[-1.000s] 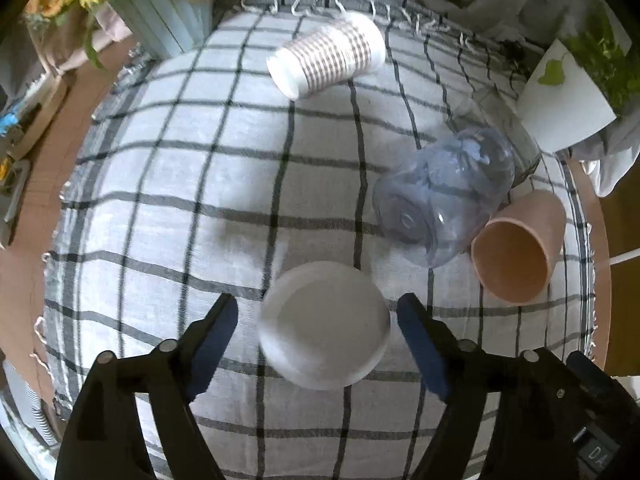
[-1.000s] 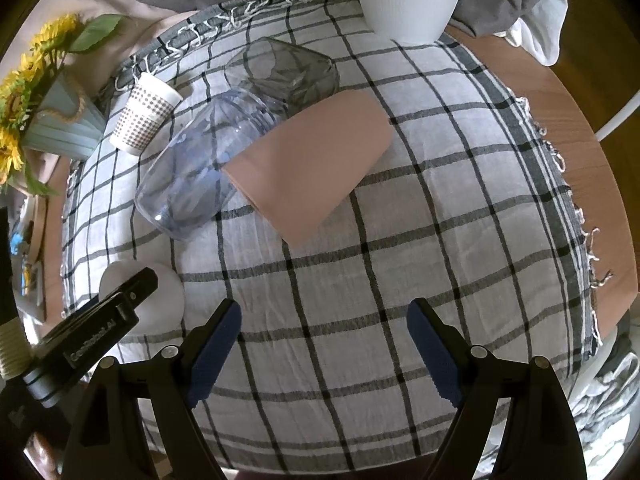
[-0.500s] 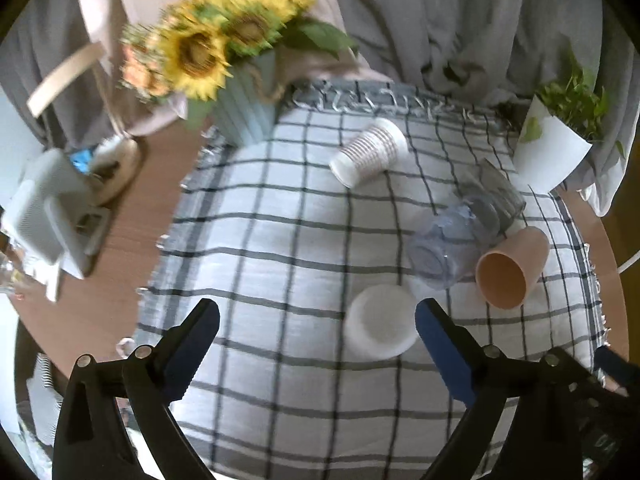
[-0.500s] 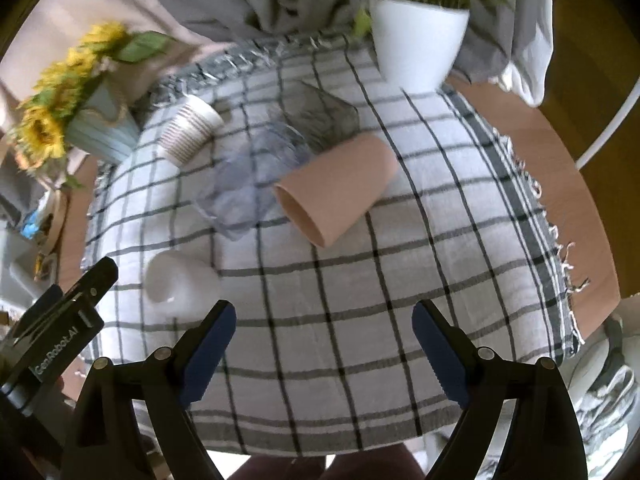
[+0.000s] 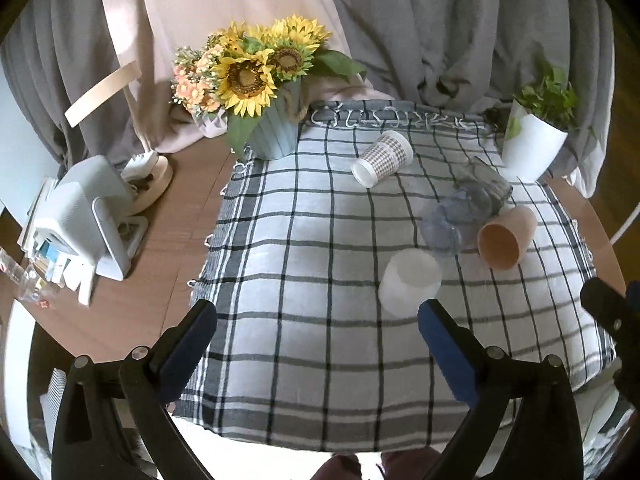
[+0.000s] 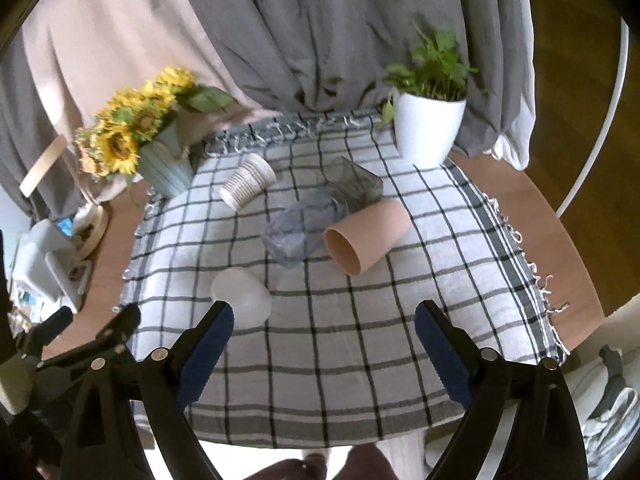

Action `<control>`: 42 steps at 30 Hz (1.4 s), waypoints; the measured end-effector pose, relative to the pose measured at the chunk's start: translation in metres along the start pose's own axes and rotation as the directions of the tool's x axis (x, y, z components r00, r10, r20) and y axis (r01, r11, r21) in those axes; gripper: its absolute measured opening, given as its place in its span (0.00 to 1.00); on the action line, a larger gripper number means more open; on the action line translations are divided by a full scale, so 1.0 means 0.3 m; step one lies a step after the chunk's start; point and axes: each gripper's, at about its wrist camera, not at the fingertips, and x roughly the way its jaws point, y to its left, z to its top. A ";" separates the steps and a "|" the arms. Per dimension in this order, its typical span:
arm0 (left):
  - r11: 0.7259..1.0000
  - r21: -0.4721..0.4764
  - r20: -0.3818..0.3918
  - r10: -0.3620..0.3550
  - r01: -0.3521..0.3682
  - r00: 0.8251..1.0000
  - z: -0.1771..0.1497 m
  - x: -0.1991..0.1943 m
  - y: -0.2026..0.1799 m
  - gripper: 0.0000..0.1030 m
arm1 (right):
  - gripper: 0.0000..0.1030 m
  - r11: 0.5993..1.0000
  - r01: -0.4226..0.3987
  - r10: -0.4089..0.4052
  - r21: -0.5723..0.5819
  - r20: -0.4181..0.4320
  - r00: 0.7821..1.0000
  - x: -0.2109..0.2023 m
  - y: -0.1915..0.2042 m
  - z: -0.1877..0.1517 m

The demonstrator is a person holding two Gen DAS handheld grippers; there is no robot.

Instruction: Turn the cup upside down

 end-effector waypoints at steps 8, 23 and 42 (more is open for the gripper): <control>1.000 -0.003 0.025 -0.013 0.013 1.000 -0.046 -0.043 0.045 1.00 | 0.93 1.000 0.011 -0.011 0.006 0.045 0.999 -0.054 0.038 -0.063; 1.000 -0.014 0.062 -0.017 0.018 0.998 -0.048 -0.075 0.073 1.00 | 0.96 0.999 0.052 -0.052 0.009 0.059 0.997 -0.098 0.065 -0.116; 1.000 -0.008 0.061 -0.018 0.018 0.998 -0.030 -0.072 0.069 0.99 | 0.97 0.998 0.059 -0.060 0.015 0.066 0.996 -0.098 0.065 -0.105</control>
